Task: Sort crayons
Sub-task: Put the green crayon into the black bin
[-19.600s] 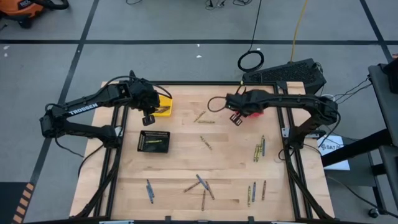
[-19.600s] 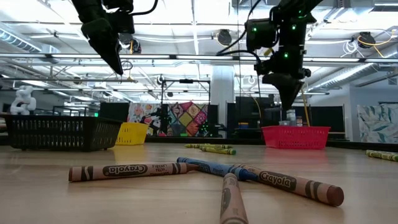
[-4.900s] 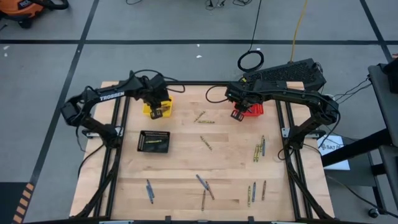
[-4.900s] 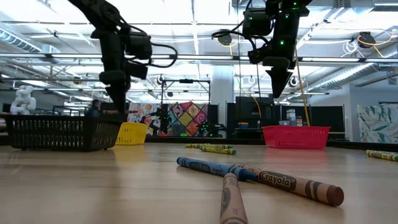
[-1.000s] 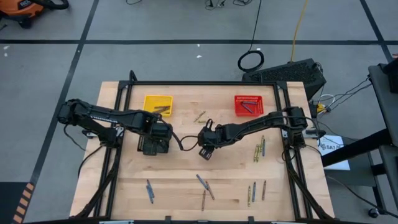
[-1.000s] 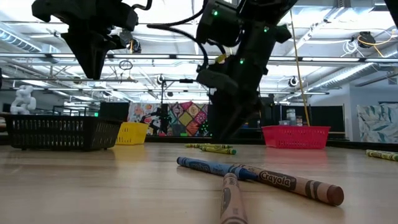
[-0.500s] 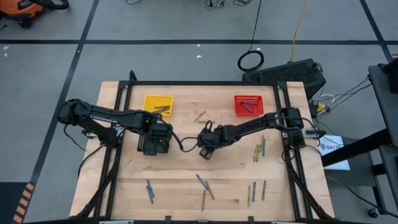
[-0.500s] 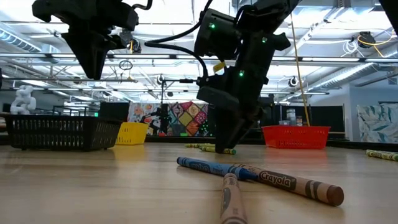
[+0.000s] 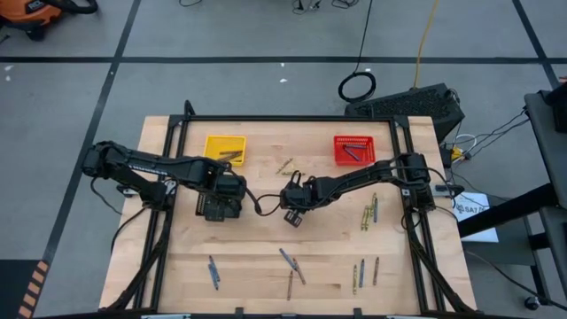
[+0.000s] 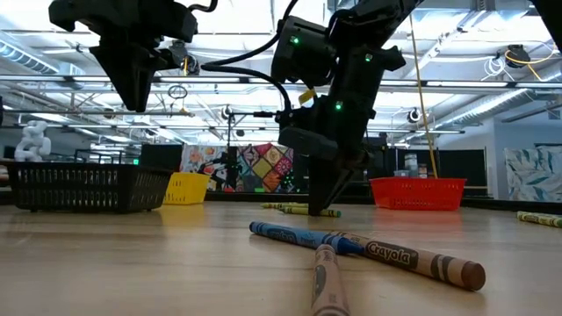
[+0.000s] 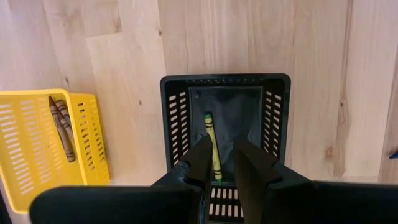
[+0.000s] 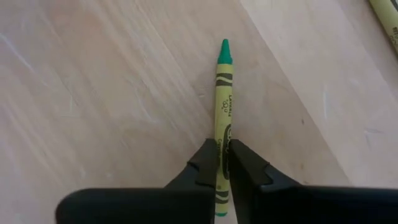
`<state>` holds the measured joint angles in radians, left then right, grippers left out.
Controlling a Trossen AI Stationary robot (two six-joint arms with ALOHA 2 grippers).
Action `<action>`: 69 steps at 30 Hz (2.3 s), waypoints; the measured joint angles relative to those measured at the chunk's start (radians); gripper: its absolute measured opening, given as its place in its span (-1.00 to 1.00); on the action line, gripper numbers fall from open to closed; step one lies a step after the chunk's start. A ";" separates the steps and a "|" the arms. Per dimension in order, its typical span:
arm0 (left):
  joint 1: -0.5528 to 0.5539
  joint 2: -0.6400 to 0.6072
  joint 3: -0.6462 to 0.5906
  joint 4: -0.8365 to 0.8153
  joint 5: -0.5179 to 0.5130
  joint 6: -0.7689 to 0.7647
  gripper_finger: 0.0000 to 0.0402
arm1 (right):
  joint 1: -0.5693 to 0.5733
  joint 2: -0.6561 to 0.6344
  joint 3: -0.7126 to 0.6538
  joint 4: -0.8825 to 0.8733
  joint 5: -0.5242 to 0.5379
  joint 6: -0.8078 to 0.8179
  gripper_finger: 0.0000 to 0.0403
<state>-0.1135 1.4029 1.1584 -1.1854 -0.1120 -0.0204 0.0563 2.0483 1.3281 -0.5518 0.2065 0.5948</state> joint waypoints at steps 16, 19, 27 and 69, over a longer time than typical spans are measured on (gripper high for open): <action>0.000 0.000 0.000 0.041 0.000 -0.001 -0.71 | -0.002 -0.129 -0.010 -0.034 -0.057 -0.090 -1.00; 0.000 0.000 0.000 0.120 0.001 0.000 -0.71 | -0.002 -0.191 -0.005 -0.038 -0.041 -0.109 -1.00; 0.000 0.000 -0.001 0.258 -0.018 0.007 -0.71 | 0.011 -0.338 -0.006 -0.097 0.023 -0.152 -1.00; 0.048 0.000 -0.380 1.604 0.114 0.080 -0.71 | 0.161 -0.597 -0.003 0.114 0.002 -0.419 -1.00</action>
<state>-0.0658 1.4029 0.7784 0.4185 0.0024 0.0593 0.2173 1.4513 1.3247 -0.4381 0.2085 0.1763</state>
